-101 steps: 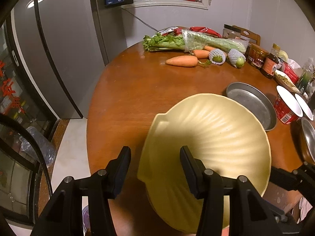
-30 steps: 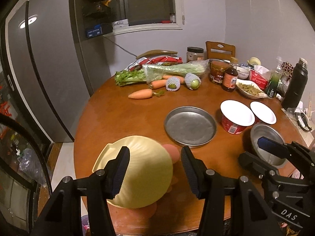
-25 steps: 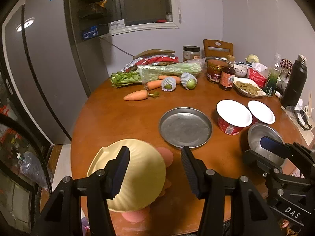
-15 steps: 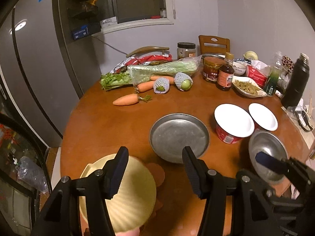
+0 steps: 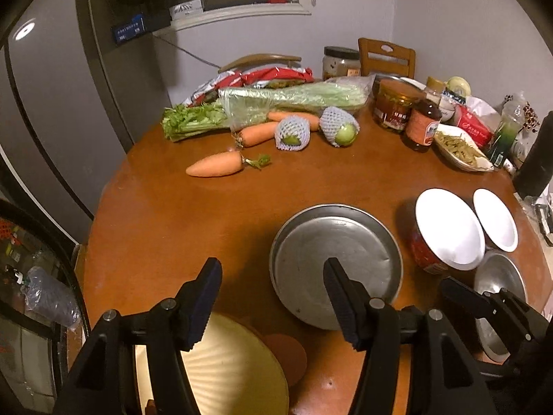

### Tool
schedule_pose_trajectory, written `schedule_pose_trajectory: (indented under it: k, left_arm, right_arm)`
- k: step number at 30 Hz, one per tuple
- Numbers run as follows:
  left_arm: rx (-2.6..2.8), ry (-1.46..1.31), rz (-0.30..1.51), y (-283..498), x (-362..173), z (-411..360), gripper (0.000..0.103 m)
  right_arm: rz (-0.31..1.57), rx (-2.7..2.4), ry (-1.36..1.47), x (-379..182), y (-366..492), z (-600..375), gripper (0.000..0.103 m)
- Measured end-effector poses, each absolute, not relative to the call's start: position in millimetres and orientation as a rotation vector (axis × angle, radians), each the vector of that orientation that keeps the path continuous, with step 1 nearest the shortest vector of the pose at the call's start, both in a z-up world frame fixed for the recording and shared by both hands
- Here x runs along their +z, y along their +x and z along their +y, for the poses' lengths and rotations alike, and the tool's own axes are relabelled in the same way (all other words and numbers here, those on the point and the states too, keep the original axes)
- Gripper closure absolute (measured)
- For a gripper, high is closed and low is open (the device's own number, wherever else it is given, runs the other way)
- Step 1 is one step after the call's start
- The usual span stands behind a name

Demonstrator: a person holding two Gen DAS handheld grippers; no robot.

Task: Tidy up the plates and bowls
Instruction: 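Withdraw the left tool and move it to the grey metal tray, then grasp the grey metal tray rim with the left tool and lift it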

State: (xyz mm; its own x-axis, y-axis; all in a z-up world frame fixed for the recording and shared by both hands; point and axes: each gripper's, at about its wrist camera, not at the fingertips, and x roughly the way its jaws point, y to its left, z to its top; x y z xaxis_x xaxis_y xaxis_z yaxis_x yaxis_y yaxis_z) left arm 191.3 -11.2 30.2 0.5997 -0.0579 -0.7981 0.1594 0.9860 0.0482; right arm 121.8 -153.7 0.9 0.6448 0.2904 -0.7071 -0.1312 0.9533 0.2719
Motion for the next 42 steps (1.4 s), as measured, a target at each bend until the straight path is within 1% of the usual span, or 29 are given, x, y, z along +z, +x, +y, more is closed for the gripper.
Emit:
schedule_pose_trajectory:
  k: [12, 16, 29, 30, 32, 34, 35, 37, 39, 41, 42]
  left_arm:
    - [-0.130, 0.138, 1.000, 220, 1, -17, 0.042]
    - [-0.135, 0.146, 1.026, 226, -7, -19, 0.042]
    - [-0.138, 0.141, 1.112, 239, -31, -22, 0.042]
    - [-0.140, 0.138, 1.113, 240, -32, -22, 0.042]
    - [-0.146, 0.131, 1.120, 241, -34, -22, 0.045]
    - [-0.159, 0.127, 1.129, 242, -37, -22, 0.051]
    - [-0.169, 0.123, 1.133, 243, -38, -22, 0.055]
    - [-0.181, 0.124, 1.137, 243, -40, -23, 0.058]
    - [-0.181, 0.132, 1.130, 242, -40, -23, 0.059]
    - [-0.184, 0.116, 1.126, 243, -38, -19, 0.064]
    - [-0.186, 0.110, 1.120, 242, -37, -18, 0.065]
  right_arm:
    - [0.894, 0.238, 0.192, -19, 155, -151, 0.046]
    - [0.903, 0.252, 0.197, -23, 160, -149, 0.050]
    - [0.946, 0.256, 0.188, -35, 174, -148, 0.053]
    - [0.948, 0.257, 0.189, -36, 175, -147, 0.055]
    - [0.951, 0.249, 0.184, -37, 177, -147, 0.057]
    - [0.955, 0.245, 0.177, -38, 179, -148, 0.064]
    - [0.955, 0.244, 0.178, -38, 180, -149, 0.065]
    - [0.956, 0.246, 0.173, -39, 182, -149, 0.071]
    - [0.952, 0.248, 0.163, -40, 183, -148, 0.072]
    - [0.948, 0.247, 0.162, -40, 183, -148, 0.072]
    - [0.945, 0.245, 0.165, -40, 183, -149, 0.073]
